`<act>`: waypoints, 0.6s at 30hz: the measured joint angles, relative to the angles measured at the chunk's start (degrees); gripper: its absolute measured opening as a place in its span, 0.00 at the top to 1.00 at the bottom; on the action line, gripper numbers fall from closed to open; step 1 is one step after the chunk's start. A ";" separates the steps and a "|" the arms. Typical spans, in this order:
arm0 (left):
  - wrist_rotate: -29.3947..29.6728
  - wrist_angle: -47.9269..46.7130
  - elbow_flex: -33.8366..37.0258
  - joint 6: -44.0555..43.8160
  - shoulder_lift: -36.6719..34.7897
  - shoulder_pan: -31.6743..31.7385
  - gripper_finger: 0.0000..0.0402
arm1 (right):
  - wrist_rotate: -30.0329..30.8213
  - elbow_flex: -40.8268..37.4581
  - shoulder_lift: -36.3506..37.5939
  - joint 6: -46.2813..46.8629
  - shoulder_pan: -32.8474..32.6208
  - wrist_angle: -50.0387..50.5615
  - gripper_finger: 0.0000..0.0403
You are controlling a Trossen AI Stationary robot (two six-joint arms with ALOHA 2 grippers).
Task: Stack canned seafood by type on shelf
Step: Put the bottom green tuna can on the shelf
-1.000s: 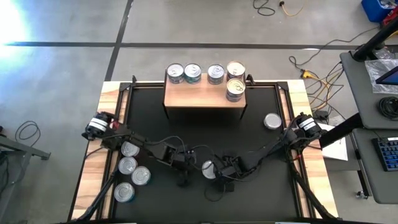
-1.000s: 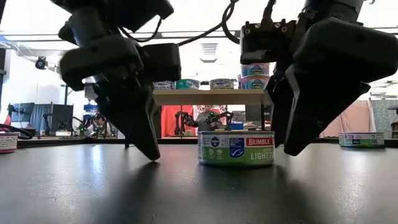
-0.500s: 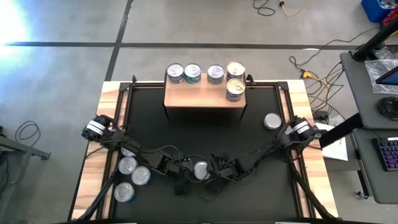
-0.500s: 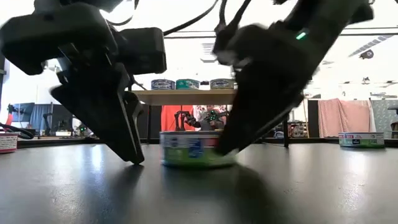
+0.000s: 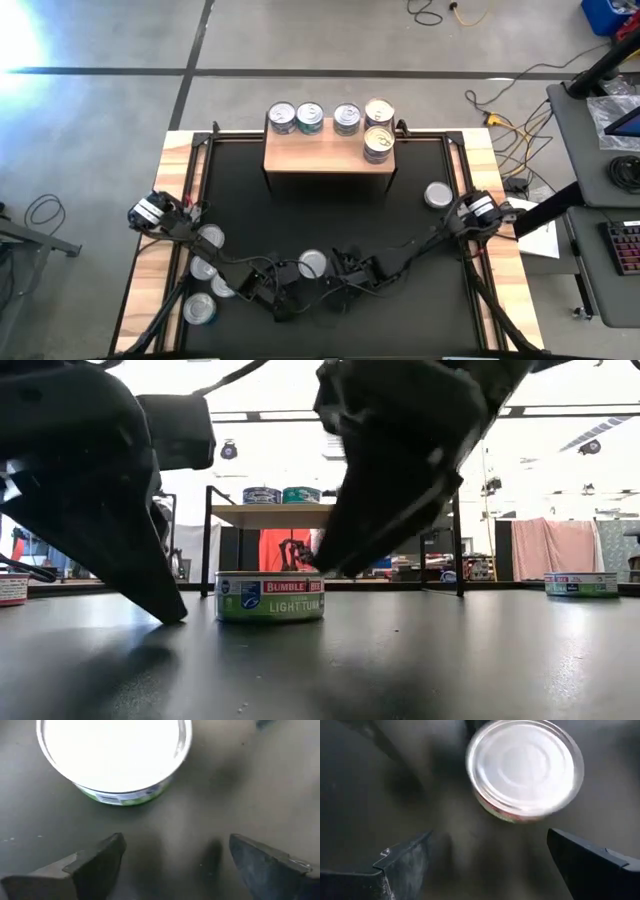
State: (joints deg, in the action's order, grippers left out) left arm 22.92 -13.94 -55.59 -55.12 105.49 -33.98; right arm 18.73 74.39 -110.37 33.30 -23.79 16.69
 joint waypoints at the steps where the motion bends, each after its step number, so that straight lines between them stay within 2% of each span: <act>1: 0.36 0.01 0.12 0.31 0.04 0.12 0.11 | 0.35 0.04 0.39 -0.21 0.06 2.66 0.06; 5: 3.00 -0.10 0.39 3.48 0.23 1.23 0.10 | 0.77 0.01 0.73 -0.41 0.91 10.21 0.06; 10: 6.48 2.15 2.27 7.55 0.27 2.57 0.10 | 0.84 -0.25 0.83 -0.36 1.74 9.47 0.06; 18: 12.69 20.44 7.91 11.47 0.87 4.89 0.10 | 5.09 -0.41 0.75 -3.86 3.10 4.26 0.06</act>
State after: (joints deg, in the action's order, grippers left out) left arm 35.61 6.49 -47.68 -43.66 106.36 -29.09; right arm 23.82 73.98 -109.62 29.44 -20.69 20.95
